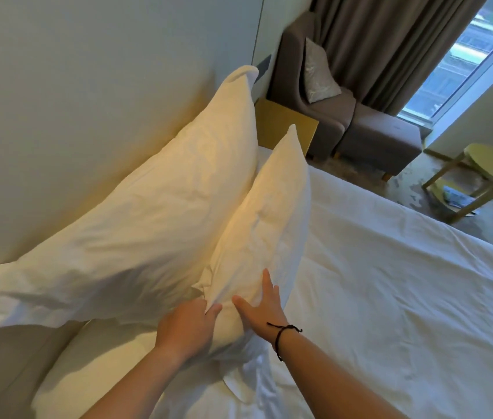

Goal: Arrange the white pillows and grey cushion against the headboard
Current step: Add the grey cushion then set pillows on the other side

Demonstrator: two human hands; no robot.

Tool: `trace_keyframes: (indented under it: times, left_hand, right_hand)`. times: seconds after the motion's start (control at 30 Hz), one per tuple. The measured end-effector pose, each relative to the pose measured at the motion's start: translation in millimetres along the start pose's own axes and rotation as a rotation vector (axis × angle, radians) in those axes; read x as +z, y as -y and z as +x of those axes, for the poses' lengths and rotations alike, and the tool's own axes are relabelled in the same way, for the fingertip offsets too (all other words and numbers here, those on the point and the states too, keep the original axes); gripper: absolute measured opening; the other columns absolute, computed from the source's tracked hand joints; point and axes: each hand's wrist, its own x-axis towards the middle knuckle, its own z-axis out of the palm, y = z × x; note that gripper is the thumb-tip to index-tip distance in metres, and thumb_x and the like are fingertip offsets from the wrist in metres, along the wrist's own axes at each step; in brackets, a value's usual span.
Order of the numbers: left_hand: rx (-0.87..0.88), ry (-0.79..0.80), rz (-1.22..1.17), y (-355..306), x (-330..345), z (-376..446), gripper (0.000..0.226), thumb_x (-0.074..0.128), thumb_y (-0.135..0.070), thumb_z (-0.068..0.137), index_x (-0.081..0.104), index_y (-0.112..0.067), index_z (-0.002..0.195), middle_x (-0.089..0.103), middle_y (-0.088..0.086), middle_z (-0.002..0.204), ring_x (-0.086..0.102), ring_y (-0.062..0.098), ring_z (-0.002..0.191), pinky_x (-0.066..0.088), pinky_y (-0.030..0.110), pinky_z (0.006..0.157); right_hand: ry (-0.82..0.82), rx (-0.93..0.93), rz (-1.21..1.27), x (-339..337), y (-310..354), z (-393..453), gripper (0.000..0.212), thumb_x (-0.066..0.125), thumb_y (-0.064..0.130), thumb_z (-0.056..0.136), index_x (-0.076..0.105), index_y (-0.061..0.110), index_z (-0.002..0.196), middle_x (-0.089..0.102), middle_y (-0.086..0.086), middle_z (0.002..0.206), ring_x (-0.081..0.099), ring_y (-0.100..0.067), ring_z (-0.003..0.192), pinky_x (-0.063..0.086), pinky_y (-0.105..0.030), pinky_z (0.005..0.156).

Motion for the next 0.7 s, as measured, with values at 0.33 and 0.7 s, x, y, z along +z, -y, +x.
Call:
trace_keyframes:
  times: [0.33,0.7]
  left_hand:
    - [-0.002,-0.139,0.269,45.1,-13.4,19.9,0.063,0.023,-0.061,0.097,0.071,-0.019,0.094,0.073,0.002,0.091,0.068,0.029,0.086,0.044,0.032,0.064]
    - [0.129,-0.209,0.127,-11.3,15.0,-24.6,0.076,0.053,-0.051,0.089,0.026,-0.016,0.151,0.026,0.016,0.159,0.023,0.035,0.145,0.026,0.047,0.115]
  right_hand:
    - [-0.055,0.001,-0.026,37.8,19.5,1.0,0.103,0.064,0.065,0.077,-0.007,0.048,0.149,-0.012,-0.004,0.163,0.011,-0.024,0.149,0.026,-0.041,0.114]
    - [0.023,-0.034,0.091,-6.4,-24.9,-33.0,0.081,0.064,0.055,0.084,0.020,0.040,0.151,0.021,0.008,0.160,0.027,-0.016,0.144,0.031,-0.032,0.109]
